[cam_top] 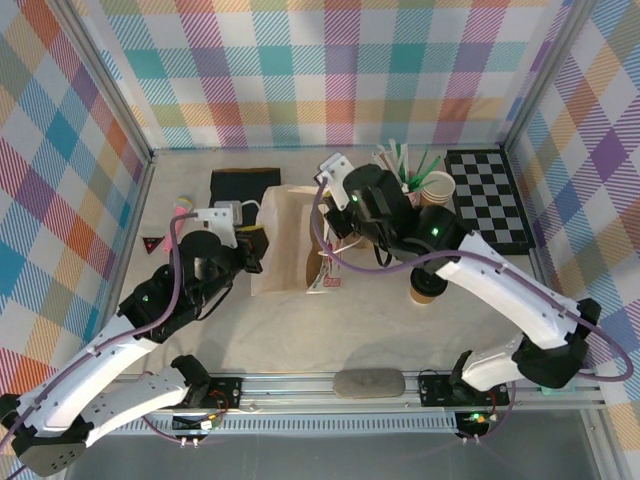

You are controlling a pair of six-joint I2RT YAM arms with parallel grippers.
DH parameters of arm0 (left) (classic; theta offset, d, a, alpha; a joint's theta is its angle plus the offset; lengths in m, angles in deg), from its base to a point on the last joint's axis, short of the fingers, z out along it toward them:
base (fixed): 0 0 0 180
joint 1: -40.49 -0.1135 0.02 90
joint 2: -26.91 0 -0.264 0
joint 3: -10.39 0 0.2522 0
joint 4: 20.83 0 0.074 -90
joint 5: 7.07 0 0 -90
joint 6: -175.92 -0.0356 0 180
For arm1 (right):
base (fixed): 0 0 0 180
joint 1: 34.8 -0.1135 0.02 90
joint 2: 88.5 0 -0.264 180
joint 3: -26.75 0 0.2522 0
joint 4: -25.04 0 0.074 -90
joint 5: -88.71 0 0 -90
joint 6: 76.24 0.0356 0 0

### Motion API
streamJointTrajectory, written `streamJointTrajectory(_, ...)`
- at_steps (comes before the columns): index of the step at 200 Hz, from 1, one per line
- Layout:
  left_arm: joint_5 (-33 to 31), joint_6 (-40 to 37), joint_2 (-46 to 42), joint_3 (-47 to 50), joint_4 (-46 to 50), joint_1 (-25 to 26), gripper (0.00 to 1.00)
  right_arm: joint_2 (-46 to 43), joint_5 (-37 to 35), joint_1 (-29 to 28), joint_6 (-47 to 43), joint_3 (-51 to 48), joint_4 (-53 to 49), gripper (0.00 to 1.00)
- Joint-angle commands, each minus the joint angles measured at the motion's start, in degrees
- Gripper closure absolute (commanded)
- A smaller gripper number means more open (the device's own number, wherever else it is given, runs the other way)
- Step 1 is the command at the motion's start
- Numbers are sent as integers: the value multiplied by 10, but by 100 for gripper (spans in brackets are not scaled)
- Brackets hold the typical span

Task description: Pack the takeout coffee

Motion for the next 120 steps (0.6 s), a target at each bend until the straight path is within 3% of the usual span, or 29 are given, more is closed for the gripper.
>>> streamJointTrajectory(1,-90,-55,-12,19,-75,51,92,-32,-24,-4,-23,-51,142,100)
streamJointTrajectory(45,-236,-84,3,41,-125,154,93,-27,-11,-7,-30,-62,124,100)
streamJointTrajectory(120,-333,-147,14,92,-219,235,93,-46,-11,-21,-12,-145,149,100)
